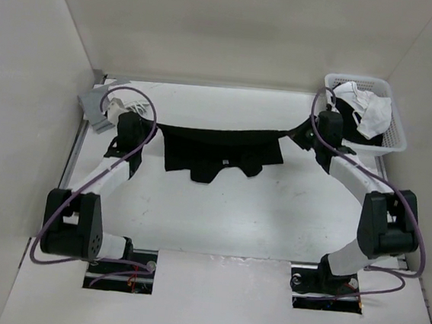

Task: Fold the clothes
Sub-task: Fold the tank top

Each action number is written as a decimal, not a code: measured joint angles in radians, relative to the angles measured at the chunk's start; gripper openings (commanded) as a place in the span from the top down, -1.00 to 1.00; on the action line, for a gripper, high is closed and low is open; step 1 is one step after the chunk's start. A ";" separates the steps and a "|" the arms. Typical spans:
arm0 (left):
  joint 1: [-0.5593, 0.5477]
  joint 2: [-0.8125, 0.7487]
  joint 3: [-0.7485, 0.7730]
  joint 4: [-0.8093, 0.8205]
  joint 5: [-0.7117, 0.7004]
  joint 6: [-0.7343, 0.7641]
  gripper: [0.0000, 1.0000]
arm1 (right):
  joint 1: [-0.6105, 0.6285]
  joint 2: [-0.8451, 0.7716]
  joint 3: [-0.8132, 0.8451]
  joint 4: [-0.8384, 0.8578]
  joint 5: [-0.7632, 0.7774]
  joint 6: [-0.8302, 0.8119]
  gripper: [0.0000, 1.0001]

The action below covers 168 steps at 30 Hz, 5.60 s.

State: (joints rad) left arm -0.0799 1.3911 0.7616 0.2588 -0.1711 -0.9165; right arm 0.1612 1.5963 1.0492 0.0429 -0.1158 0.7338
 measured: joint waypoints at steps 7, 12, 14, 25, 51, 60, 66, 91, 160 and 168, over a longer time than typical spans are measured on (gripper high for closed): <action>-0.041 -0.277 -0.252 0.006 0.010 -0.004 1.00 | -0.009 -0.138 -0.205 0.063 0.003 0.017 0.94; -0.088 -0.544 -0.409 -0.079 0.014 -0.006 0.96 | -0.048 -0.141 -0.291 0.085 0.005 0.039 0.94; -0.098 -0.642 -0.455 -0.122 0.014 -0.006 0.91 | -0.063 -0.141 -0.313 0.096 0.007 0.050 0.92; -0.070 -0.784 -0.578 -0.296 0.013 -0.025 0.59 | -0.082 -0.136 -0.354 0.105 0.042 0.071 0.09; -0.083 -0.089 -0.455 0.116 0.061 -0.036 0.55 | 0.120 0.107 -0.204 0.026 0.034 0.003 0.33; -0.072 -0.307 -0.454 0.050 0.064 -0.004 0.46 | 0.340 0.019 -0.306 0.000 0.106 0.034 0.82; -0.187 -0.291 -0.417 0.041 0.029 0.021 0.42 | 0.410 -0.159 -0.428 -0.087 0.162 0.083 0.36; -0.331 -0.262 -0.386 0.077 0.048 0.080 0.43 | 0.276 0.103 -0.542 0.586 0.000 0.299 0.90; -0.528 -0.621 -0.489 -0.017 -0.056 0.118 0.05 | 0.652 -0.517 -0.546 0.017 0.370 0.049 0.13; -0.304 -0.840 -0.503 -0.277 -0.109 0.138 -0.17 | 0.458 -0.541 -0.546 0.104 0.413 -0.024 -0.48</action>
State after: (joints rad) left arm -0.3836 0.5514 0.2584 -0.0185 -0.2802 -0.7788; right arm 0.6189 1.0550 0.5030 0.1467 0.2974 0.7094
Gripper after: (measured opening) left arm 0.575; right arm 0.705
